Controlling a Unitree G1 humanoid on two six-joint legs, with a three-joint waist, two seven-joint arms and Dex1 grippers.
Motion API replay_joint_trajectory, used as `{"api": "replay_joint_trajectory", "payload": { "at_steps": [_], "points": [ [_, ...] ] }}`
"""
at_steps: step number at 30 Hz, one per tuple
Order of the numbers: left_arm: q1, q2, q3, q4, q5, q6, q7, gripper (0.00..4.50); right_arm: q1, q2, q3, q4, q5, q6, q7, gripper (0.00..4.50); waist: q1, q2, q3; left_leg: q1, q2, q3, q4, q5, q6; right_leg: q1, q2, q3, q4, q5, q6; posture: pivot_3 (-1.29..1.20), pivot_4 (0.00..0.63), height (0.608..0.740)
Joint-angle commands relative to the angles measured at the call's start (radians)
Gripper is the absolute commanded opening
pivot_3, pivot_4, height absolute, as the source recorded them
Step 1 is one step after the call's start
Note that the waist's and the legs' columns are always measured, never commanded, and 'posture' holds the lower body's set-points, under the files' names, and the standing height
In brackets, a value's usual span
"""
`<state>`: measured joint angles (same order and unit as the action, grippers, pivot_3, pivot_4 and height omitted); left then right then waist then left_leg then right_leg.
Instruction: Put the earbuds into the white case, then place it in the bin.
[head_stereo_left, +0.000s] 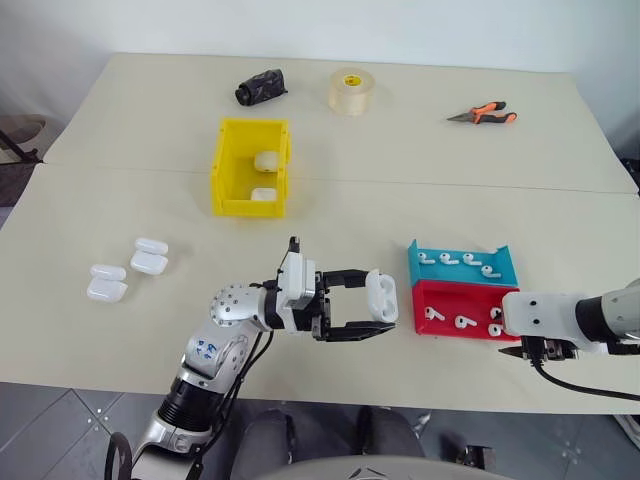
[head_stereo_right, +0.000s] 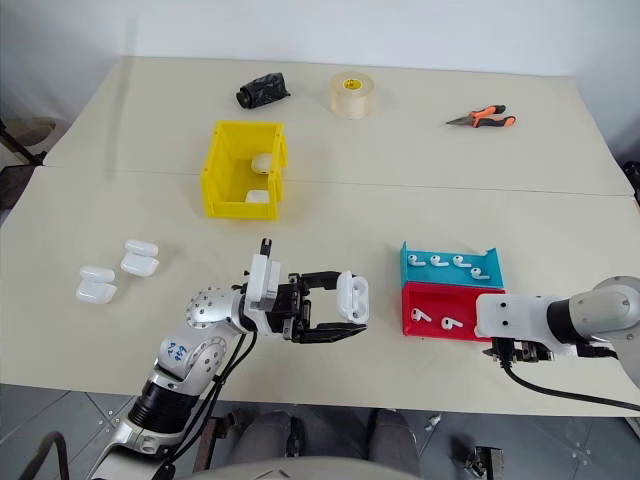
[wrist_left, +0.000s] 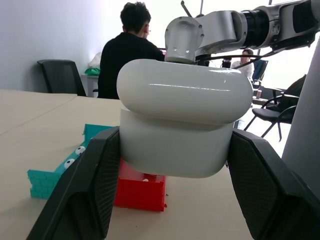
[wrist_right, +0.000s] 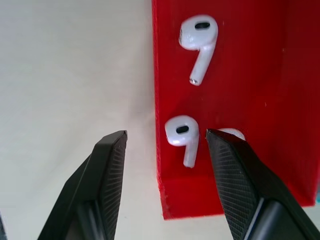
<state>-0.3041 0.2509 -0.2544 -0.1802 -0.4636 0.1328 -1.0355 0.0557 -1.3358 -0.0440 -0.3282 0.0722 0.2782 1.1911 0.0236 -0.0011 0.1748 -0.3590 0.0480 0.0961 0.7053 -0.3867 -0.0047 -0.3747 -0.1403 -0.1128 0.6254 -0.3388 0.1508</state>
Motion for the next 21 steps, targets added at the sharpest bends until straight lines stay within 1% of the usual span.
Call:
{"api": "replay_joint_trajectory", "payload": {
  "at_steps": [1,11,21],
  "points": [
    [-0.003,-0.003,0.000,-0.034,-0.011,0.004,0.007,2.82,-0.023,-0.004,0.015,0.027,-0.033,-0.050,0.014,2.58,0.000,0.000,0.000,0.000,0.000,0.000,0.000,0.000,0.000,0.000,0.000,0.000,0.000,0.000,0.000,0.00,0.150,0.740],
    [-0.007,-0.002,0.003,-0.040,-0.012,0.015,0.013,2.82,-0.098,0.030,0.075,0.055,-0.063,-0.070,0.031,2.58,0.000,0.000,0.000,0.000,0.000,0.000,0.001,0.000,0.000,0.000,0.000,-0.001,0.000,0.000,0.000,0.00,0.150,0.740],
    [-0.005,0.002,0.003,-0.052,-0.013,0.026,0.023,2.82,-0.119,0.044,0.112,0.061,-0.093,-0.076,0.048,2.58,0.000,0.000,0.000,0.000,0.000,-0.001,0.001,0.000,0.000,0.000,0.000,-0.001,0.000,0.000,0.000,0.00,0.150,0.740]
  ]
}}
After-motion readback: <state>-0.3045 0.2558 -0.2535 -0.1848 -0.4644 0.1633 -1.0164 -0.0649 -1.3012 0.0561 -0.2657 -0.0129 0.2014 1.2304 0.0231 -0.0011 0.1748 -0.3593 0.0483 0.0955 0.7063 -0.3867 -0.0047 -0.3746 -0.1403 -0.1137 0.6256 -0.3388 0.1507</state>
